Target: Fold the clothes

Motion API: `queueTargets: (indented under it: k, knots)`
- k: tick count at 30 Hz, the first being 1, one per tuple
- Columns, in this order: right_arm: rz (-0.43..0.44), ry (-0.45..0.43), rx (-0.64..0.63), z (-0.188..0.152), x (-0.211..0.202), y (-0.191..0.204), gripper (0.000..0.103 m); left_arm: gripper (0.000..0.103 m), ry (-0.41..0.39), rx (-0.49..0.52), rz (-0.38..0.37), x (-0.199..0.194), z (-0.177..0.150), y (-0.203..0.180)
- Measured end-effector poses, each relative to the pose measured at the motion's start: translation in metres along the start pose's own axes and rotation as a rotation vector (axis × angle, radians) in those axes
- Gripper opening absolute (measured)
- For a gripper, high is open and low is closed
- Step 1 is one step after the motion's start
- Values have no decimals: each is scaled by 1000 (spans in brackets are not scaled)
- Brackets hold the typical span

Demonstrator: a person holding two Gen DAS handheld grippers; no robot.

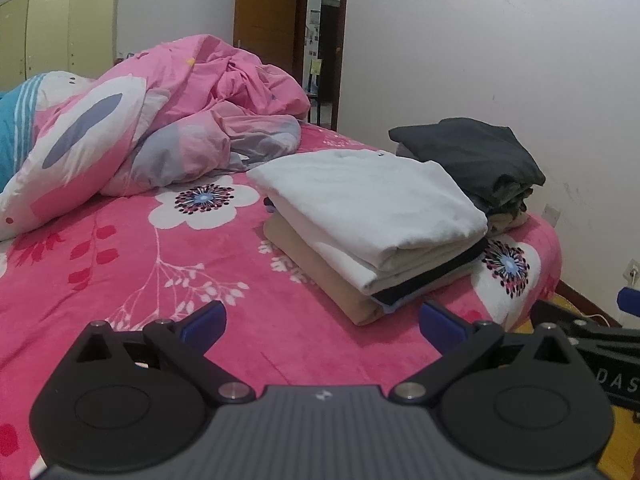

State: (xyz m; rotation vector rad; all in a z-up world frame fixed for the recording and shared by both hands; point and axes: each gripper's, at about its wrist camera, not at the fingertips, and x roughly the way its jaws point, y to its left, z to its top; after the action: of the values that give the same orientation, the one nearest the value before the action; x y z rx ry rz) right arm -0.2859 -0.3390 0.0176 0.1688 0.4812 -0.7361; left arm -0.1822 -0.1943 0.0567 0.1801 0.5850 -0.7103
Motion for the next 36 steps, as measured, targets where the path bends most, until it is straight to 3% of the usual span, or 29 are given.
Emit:
queueTargets:
  k: [36]
  knots:
    - [-3, 27, -11, 0, 6, 7, 102, 103, 14, -17, 9, 2, 3, 8]
